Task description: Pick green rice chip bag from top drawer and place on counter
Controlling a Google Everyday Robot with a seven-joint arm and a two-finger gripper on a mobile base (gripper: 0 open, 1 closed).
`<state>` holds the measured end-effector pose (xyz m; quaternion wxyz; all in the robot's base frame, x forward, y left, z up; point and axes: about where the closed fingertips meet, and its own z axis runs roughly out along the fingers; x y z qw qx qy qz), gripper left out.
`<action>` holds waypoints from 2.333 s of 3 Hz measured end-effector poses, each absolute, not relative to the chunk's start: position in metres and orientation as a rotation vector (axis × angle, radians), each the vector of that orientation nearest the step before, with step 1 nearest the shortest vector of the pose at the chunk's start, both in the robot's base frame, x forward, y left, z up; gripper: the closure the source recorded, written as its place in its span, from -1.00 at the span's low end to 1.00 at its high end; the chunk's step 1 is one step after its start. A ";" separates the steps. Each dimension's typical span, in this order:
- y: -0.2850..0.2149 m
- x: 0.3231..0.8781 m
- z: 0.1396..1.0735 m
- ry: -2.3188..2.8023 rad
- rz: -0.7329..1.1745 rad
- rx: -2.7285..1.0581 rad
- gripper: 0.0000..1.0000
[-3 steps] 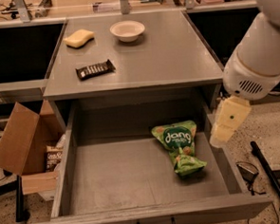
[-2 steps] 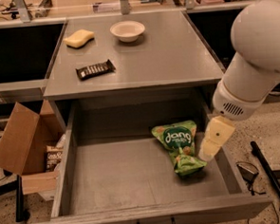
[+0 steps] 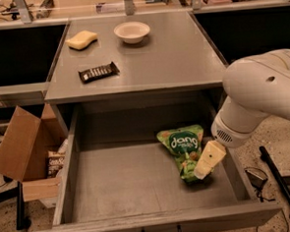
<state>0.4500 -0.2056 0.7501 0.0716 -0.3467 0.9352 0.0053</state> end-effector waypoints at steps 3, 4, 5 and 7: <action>-0.204 0.496 0.717 2.922 0.098 -0.768 -1.00; -0.189 0.527 0.700 2.981 0.148 -0.611 -1.00; -0.170 0.539 0.697 3.017 0.157 -0.550 -1.00; -0.121 0.539 0.706 3.102 0.187 -0.523 -1.00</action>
Offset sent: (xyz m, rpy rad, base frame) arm 0.0483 0.0029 -0.0373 0.0483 0.0446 -0.2209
